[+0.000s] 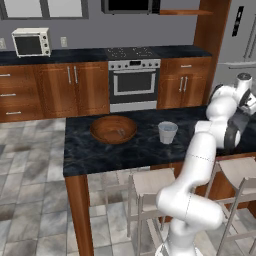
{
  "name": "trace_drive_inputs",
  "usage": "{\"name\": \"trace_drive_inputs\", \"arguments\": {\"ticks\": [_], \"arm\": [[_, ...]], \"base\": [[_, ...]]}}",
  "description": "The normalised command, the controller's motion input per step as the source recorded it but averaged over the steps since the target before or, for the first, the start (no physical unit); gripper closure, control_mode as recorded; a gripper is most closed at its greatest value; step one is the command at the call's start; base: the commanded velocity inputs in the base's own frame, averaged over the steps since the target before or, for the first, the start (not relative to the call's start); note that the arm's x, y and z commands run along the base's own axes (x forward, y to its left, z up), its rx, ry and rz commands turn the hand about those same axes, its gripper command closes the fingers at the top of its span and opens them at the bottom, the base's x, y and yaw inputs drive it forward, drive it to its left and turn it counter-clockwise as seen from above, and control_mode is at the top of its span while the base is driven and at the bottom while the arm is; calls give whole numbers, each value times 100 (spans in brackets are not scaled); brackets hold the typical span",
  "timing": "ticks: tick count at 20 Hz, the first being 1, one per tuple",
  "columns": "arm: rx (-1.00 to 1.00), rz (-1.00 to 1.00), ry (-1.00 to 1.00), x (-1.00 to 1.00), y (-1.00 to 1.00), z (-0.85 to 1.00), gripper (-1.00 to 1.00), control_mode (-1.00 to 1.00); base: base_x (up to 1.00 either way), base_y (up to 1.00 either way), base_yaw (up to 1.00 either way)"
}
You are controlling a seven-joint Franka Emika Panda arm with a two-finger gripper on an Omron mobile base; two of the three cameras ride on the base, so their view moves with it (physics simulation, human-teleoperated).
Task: There are four ice cubes in the ice bowl. Place two ice cubes in each glass of water.
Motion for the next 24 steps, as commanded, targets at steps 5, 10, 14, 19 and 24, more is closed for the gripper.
{"name": "trace_drive_inputs", "arguments": {"ticks": [5, 10, 14, 19, 24], "arm": [[0, 16, -17, -100, 100, 1, -100, -100], [-1, 17, -19, -99, 100, 1, -100, -100], [-4, 20, -15, -79, 100, 27, -100, -100], [-3, 27, -5, -43, 100, 75, -100, -100], [-14, 35, 10, -19, 100, 89, -100, -100]], "base": [[0, 0, 0], [0, 0, 0], [0, 0, 0], [0, 0, 0], [0, 0, 0]]}}
